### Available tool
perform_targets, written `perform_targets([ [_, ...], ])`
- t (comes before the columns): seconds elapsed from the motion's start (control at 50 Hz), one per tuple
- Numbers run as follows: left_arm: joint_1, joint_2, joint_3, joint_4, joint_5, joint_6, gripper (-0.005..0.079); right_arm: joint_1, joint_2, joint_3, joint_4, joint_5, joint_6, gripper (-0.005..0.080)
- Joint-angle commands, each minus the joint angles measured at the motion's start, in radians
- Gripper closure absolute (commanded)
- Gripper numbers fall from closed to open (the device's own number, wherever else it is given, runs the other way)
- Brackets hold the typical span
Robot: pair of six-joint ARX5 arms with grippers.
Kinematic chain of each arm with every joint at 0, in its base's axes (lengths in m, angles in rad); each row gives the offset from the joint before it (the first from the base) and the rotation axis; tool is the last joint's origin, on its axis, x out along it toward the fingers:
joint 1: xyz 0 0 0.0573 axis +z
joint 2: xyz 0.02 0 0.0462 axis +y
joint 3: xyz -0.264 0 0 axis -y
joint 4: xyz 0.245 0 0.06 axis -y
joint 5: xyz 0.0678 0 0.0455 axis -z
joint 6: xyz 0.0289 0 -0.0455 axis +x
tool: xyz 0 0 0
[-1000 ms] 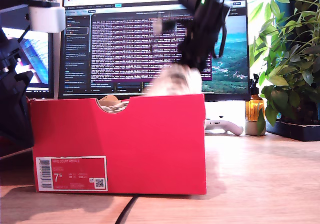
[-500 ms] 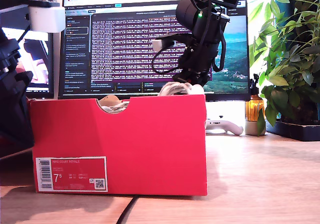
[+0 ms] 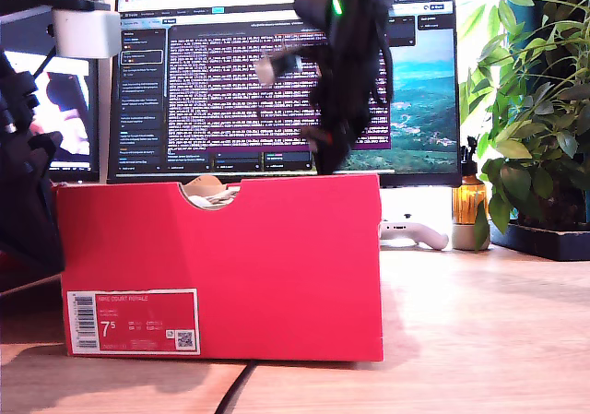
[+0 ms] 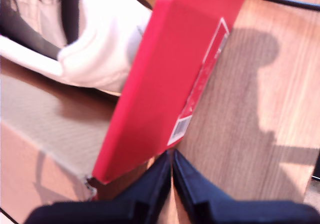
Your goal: Pack the white shoes by picking the first shoe and placing it inside the red shoebox, left side, then picking and rotating the second shoe and placing it in the shoebox
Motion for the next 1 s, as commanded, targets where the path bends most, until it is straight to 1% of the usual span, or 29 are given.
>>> perform_targets([
  [0.0, -0.003, 0.004, 0.002, 0.003, 0.003, 0.0, 0.0761, 0.01, -0.029, 0.045, -0.038, 0.009, 0.04, 0.0604],
  [0.04, -0.003, 0.004, 0.002, 0.002, 0.003, 0.0, 0.0761, 0.013, -0.04, 0.078, -0.061, 0.012, 0.071, 0.0769],
  [0.06, -0.003, 0.004, 0.002, 0.002, 0.002, 0.0, 0.0761, 0.014, -0.045, 0.092, -0.085, 0.013, 0.087, 0.077],
  [0.08, -0.003, 0.004, 0.002, 0.002, 0.002, 0.0, 0.0761, 0.014, -0.048, 0.109, -0.102, 0.013, 0.112, 0.0744],
  [0.1, -0.003, 0.004, 0.002, 0.001, 0.001, 0.0, 0.0761, 0.015, -0.053, 0.125, -0.114, 0.013, 0.121, 0.075],
  [0.12, -0.003, 0.004, 0.002, -0.001, 0.0, 0.0, 0.0761, 0.014, -0.058, 0.138, -0.124, 0.013, 0.166, 0.0757],
  [0.2, -0.003, 0.004, 0.002, -0.014, -0.013, 0.0, 0.0761, 0.014, -0.079, 0.187, -0.167, 0.013, 0.262, 0.0757],
  [0.34, -0.003, -0.013, 0.002, -0.065, -0.047, -0.025, 0.0761, -0.008, -0.127, 0.209, -0.228, 0.01, 0.319, 0.0757],
  [0.36, -0.003, -0.019, 0.002, -0.072, -0.049, -0.051, 0.0761, -0.013, -0.132, 0.209, -0.239, 0.003, 0.326, 0.0757],
  [0.4, -0.004, -0.038, 0.002, -0.084, -0.049, -0.055, 0.0761, -0.031, -0.142, 0.209, -0.27, -0.017, 0.34, 0.0757],
  [0.42, -0.004, -0.045, 0.002, -0.087, -0.049, -0.083, 0.0761, -0.039, -0.143, 0.209, -0.285, -0.029, 0.351, 0.0757],
  [0.46, -0.004, -0.068, 0.002, -0.094, -0.048, -0.096, 0.0761, -0.066, -0.145, 0.209, -0.324, -0.049, 0.365, 0.0757],
  [0.5, -0.004, -0.091, 0.002, -0.103, -0.048, -0.124, 0.0761, -0.09, -0.145, 0.209, -0.369, -0.098, 0.406, 0.0757],
  [0.54, -0.004, -0.116, 0.002, -0.11, -0.048, -0.127, 0.0761, -0.127, -0.145, 0.209, -0.411, -0.146, 0.423, 0.0757],
  [0.58, -0.004, -0.145, 0.002, -0.119, -0.047, -0.158, 0.0761, -0.162, -0.145, 0.206, -0.446, -0.201, 0.426, 0.0757],
  [0.62, -0.004, -0.174, 0.002, -0.131, -0.039, -0.193, 0.0761, -0.197, -0.145, 0.2, -0.459, -0.26, 0.437, 0.0757],
  [0.64, -0.004, -0.188, 0.002, -0.135, -0.03, -0.195, 0.0761, -0.211, -0.145, 0.197, -0.459, -0.284, 0.437, 0.0757],
  [0.68, -0.004, -0.215, 0.002, -0.14, -0.005, -0.238, 0.0761, -0.241, -0.145, 0.196, -0.463, -0.324, 0.454, 0.0757],
  [0.72, -0.001, -0.24, 0.002, -0.139, 0.022, -0.255, 0.0761, -0.271, -0.145, 0.196, -0.469, -0.34, 0.469, 0.0757],
  [0.76, 0.004, -0.264, 0.002, -0.13, 0.054, -0.255, 0.0761, -0.296, -0.145, 0.195, -0.476, -0.346, 0.472, 0.0757],
  [0.78, 0.007, -0.273, 0.002, -0.122, 0.07, -0.274, 0.0761, -0.307, -0.145, 0.195, -0.477, -0.346, 0.475, 0.0757],
  [0.84, 0.021, -0.298, 0.002, -0.09, 0.114, -0.274, 0.0761, -0.326, -0.145, 0.189, -0.475, -0.346, 0.478, 0.0757],
  [0.98, 0.081, -0.314, 0.002, -0.001, 0.14, -0.289, 0.0762, -0.35, -0.146, 0.151, -0.473, -0.344, 0.491, 0.0757],
])
